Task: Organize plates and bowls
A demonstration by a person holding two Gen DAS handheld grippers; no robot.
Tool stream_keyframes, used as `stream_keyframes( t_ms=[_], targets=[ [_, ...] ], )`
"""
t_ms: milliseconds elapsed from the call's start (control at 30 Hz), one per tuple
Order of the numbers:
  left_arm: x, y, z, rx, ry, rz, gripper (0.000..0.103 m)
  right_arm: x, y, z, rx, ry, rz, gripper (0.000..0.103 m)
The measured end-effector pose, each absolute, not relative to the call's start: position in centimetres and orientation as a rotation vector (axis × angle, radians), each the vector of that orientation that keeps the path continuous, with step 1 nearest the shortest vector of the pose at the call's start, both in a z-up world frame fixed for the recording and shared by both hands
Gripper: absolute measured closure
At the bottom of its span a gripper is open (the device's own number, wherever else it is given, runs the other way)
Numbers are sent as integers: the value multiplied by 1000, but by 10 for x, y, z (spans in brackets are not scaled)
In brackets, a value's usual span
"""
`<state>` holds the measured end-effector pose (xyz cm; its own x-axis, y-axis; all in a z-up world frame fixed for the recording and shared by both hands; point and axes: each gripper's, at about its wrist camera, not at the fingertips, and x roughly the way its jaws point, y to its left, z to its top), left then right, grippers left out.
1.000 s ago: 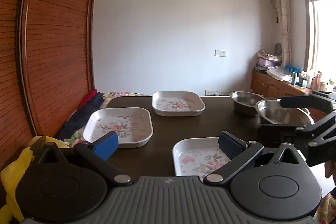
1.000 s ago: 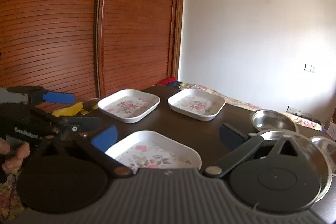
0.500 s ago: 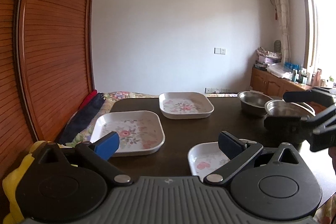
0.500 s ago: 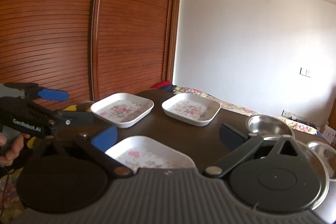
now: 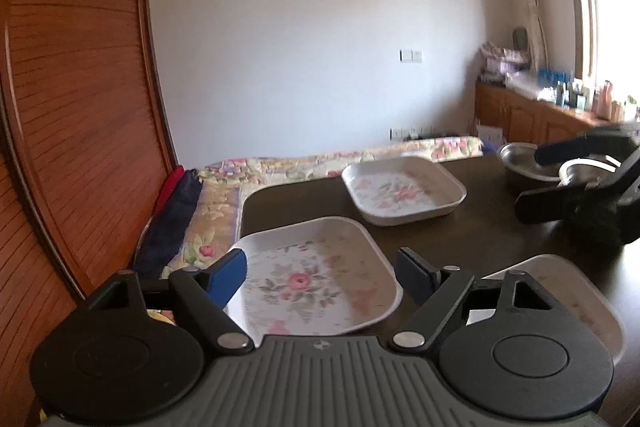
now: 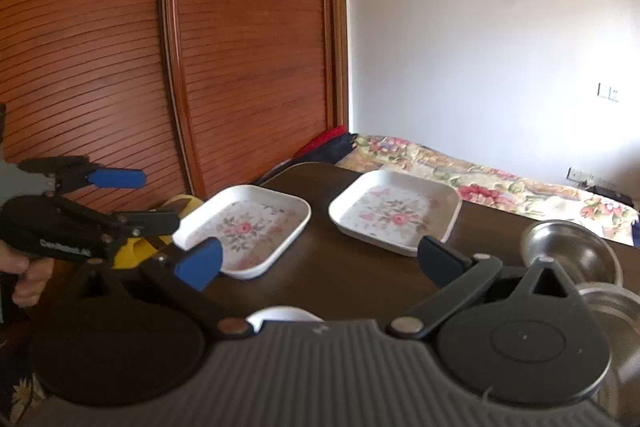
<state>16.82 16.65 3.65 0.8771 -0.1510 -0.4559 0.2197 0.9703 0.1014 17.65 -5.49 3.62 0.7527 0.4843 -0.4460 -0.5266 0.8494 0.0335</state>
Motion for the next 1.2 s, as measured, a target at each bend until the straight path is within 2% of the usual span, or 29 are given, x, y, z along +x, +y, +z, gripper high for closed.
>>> stream_keyframes(
  t_ms=[300, 467, 533, 567, 600, 667, 767, 900, 1200],
  targets=[
    [212, 197, 22, 172, 543, -199, 0, 214, -13, 30, -104, 525, 593, 0],
    [235, 208, 13, 146, 597, -213, 14, 240, 2, 20, -91, 598, 601, 0],
    [244, 215, 8, 126, 615, -217, 16, 249, 5, 18, -81, 630, 610, 10],
    [248, 217, 6, 113, 623, -221, 17, 253, 6, 15, -69, 645, 623, 24],
    [251, 220, 4, 102, 631, -221, 17, 257, 7, 14, -66, 662, 625, 31],
    [256, 224, 0, 97, 643, -213, 19, 263, 11, 10, -59, 688, 638, 37],
    [261, 230, -3, 88, 651, -207, 22, 272, 18, 1, -63, 722, 636, 53],
    [264, 237, -7, 52, 669, -219, 23, 281, 23, -8, -52, 762, 634, 56],
    [266, 237, -13, 47, 698, -228, 34, 292, 22, -19, -24, 827, 640, 66]
  ],
)
